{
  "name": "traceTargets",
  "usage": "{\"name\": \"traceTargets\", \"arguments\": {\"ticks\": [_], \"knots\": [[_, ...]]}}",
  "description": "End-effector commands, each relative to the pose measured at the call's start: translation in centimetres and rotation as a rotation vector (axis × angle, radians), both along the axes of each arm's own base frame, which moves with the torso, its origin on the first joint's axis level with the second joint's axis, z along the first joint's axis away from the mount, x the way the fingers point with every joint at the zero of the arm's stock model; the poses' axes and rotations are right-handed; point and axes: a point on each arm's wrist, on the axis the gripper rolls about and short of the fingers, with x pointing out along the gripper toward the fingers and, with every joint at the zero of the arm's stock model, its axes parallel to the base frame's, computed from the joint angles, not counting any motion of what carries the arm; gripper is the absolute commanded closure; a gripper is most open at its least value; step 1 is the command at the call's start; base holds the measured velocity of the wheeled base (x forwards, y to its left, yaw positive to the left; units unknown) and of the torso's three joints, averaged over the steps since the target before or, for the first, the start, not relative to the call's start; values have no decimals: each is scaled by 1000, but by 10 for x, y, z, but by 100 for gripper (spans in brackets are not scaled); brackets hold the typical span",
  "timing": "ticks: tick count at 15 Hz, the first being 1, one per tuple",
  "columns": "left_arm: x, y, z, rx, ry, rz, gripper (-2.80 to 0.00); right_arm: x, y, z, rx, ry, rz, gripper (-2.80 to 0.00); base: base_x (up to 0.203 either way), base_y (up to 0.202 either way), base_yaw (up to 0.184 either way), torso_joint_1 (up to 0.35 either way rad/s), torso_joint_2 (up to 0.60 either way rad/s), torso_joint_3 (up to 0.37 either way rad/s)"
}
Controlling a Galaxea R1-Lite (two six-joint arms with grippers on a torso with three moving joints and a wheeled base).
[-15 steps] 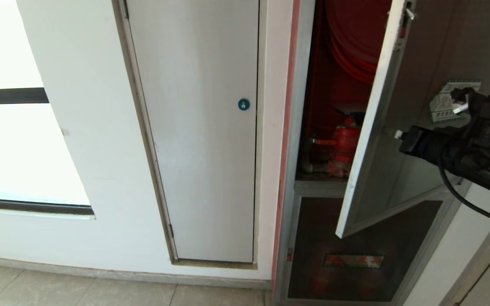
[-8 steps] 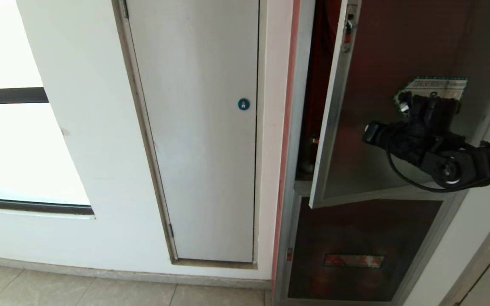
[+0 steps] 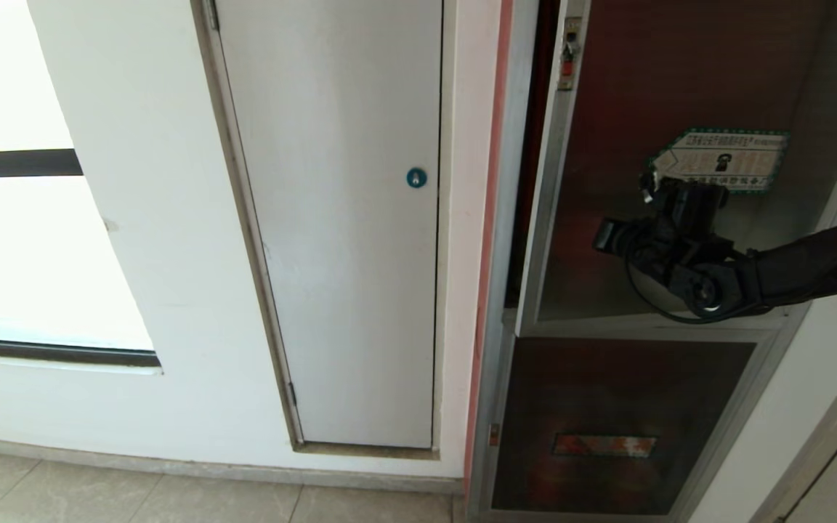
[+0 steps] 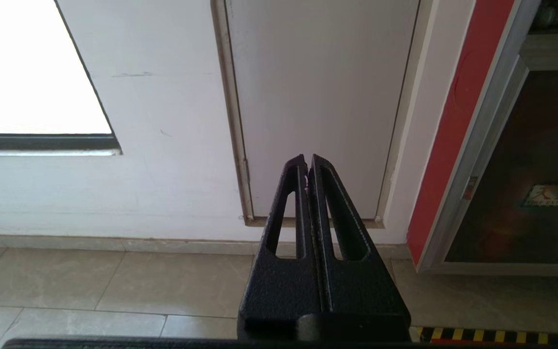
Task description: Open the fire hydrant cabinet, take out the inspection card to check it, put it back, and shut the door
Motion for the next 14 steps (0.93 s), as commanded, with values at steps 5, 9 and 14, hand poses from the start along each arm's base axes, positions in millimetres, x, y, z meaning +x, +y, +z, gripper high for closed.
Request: {"name": "traceTargets", "arguments": {"ticks": [5, 9, 14], "knots": [[0, 0, 0, 0, 0, 0, 0, -39, 13, 47, -16, -74, -31, 0, 0, 0, 0, 0, 0, 0], [0, 0, 0, 0, 0, 0, 0, -120, 16, 106, -48, -156, -7, 0, 0, 0, 0, 0, 0, 0], [0, 0, 0, 0, 0, 0, 0, -251, -2, 153, -68, -206, -48, 0, 0, 0, 0, 0, 0, 0]]}}
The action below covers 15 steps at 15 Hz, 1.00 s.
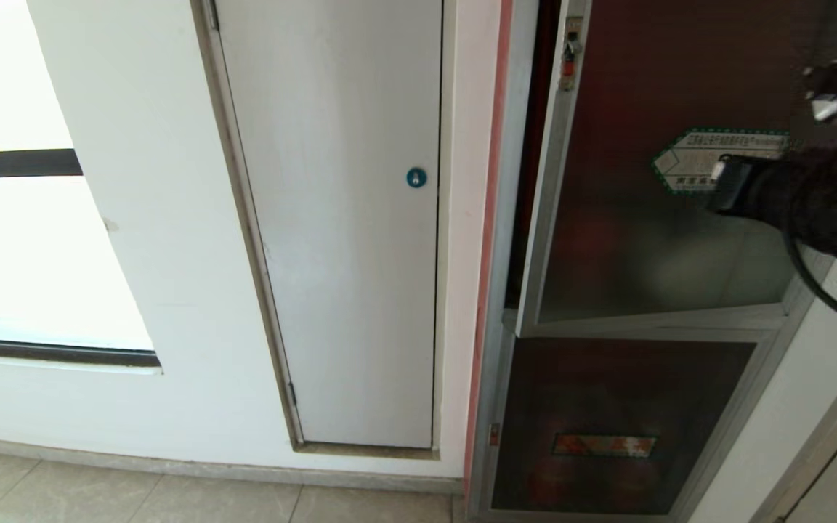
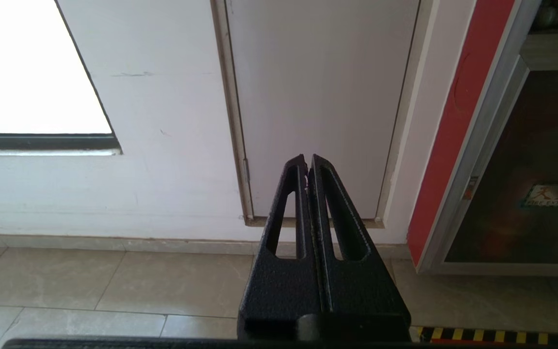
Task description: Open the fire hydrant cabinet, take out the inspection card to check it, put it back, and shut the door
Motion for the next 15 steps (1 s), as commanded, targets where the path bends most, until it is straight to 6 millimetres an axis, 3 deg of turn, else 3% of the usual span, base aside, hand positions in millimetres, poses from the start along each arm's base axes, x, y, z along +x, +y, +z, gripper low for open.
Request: {"name": "traceTargets", "arguments": {"ticks": [1, 5, 7, 9, 12, 15], "knots": [[0, 0, 0, 0, 0, 0, 0, -86, -14, 33, 12, -135, -19, 0, 0, 0, 0, 0, 0, 0], [0, 0, 0, 0, 0, 0, 0, -198, -33, 34, -60, -176, -81, 0, 0, 0, 0, 0, 0, 0], [0, 0, 0, 0, 0, 0, 0, -248, -41, 18, -93, -153, -98, 0, 0, 0, 0, 0, 0, 0], [0, 0, 0, 0, 0, 0, 0, -286, -48, -5, -118, -120, -156, 0, 0, 0, 0, 0, 0, 0], [0, 0, 0, 0, 0, 0, 0, -316, -55, -40, -172, -66, -300, 0, 0, 0, 0, 0, 0, 0], [0, 0, 0, 0, 0, 0, 0, -326, -51, -54, -239, -39, -409, 0, 0, 0, 0, 0, 0, 0]]}}
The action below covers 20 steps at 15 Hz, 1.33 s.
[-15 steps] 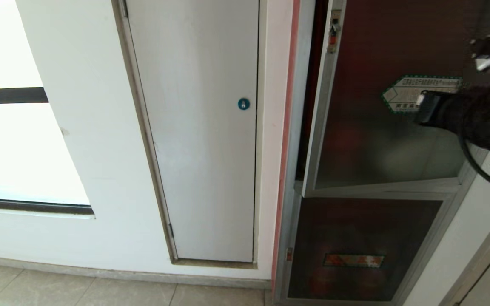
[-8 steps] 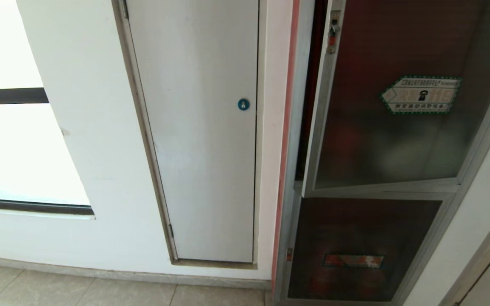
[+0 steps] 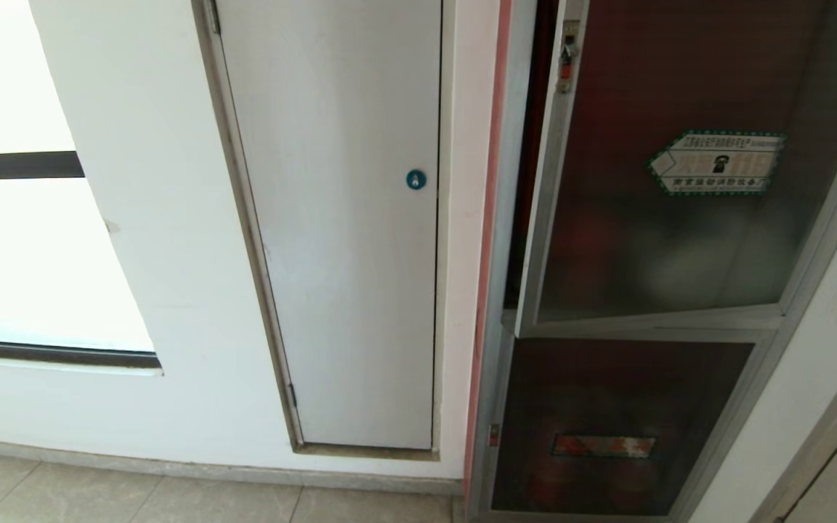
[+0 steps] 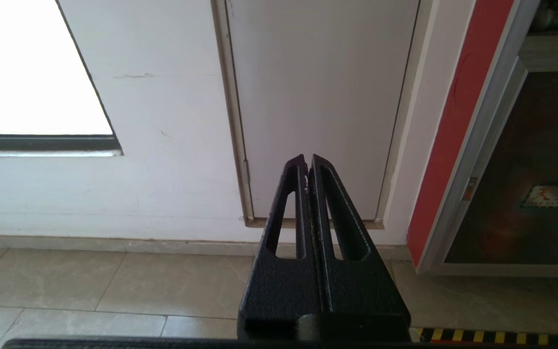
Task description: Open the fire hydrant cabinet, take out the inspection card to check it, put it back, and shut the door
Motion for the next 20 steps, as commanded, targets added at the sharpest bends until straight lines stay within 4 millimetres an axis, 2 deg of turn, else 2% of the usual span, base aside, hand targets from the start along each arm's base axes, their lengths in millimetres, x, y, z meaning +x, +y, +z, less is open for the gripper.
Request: {"name": "traceTargets", "arguments": {"ticks": [1, 4, 6, 8, 11, 14, 17, 20], "knots": [[0, 0, 0, 0, 0, 0, 0, -15, 2, -14, -9, -36, -40, 0, 0, 0, 0, 0, 0, 0], [0, 0, 0, 0, 0, 0, 0, -16, 5, -44, -24, -15, 4, 0, 0, 0, 0, 0, 0, 0], [0, 0, 0, 0, 0, 0, 0, -27, 8, -68, -45, -62, 131, 0, 0, 0, 0, 0, 0, 0], [0, 0, 0, 0, 0, 0, 0, -18, 11, -96, -37, -30, 239, 0, 0, 0, 0, 0, 0, 0], [0, 0, 0, 0, 0, 0, 0, 2, 13, -126, 43, 36, 307, 0, 0, 0, 0, 0, 0, 0], [0, 0, 0, 0, 0, 0, 0, 18, 15, -148, 64, 32, 409, 0, 0, 0, 0, 0, 0, 0], [0, 0, 0, 0, 0, 0, 0, 25, 16, -166, 66, 81, 467, 0, 0, 0, 0, 0, 0, 0], [0, 0, 0, 0, 0, 0, 0, 27, 17, -168, 51, 67, 497, 0, 0, 0, 0, 0, 0, 0]]}}
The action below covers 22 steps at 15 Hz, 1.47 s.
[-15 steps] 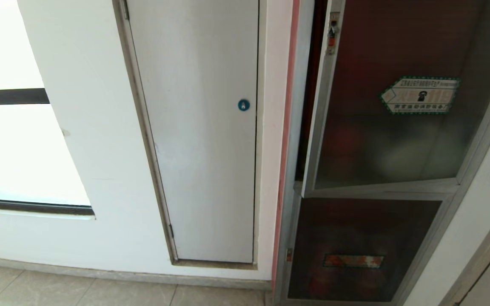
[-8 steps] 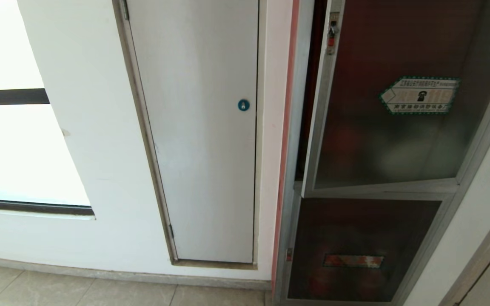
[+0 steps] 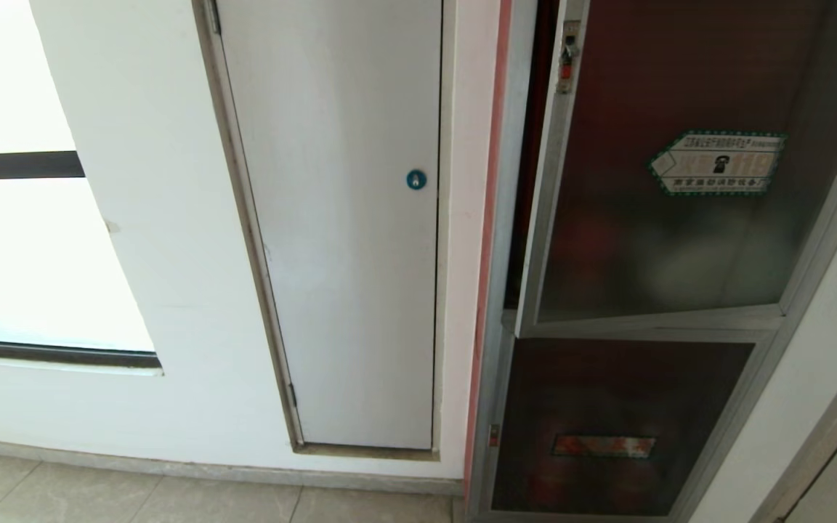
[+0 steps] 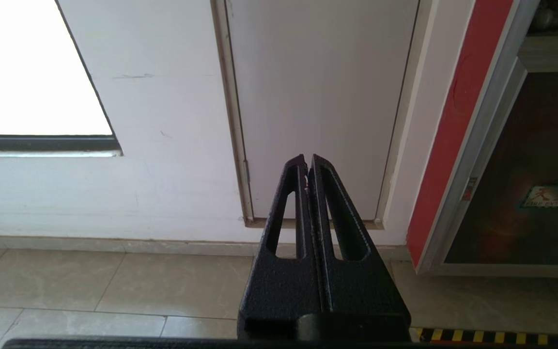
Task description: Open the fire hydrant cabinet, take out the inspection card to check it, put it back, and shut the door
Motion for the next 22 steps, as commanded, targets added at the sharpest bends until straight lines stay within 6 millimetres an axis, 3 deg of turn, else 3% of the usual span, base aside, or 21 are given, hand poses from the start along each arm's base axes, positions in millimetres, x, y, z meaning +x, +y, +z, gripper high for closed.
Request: {"name": "traceTargets", "arguments": {"ticks": [1, 8, 22], "knots": [[0, 0, 0, 0, -1, 0, 0, 2, 0, -7, -1, 29, 14, 0, 0, 0, 0, 0, 0, 0], [0, 0, 0, 0, 1, 0, 0, 3, 0, -9, 91, 35, 14, 0, 0, 0, 0, 0, 0, 0], [0, 0, 0, 0, 1, 0, 0, 3, 0, -9, 90, 34, 14, 0, 0, 0, 0, 0, 0, 0]]}}
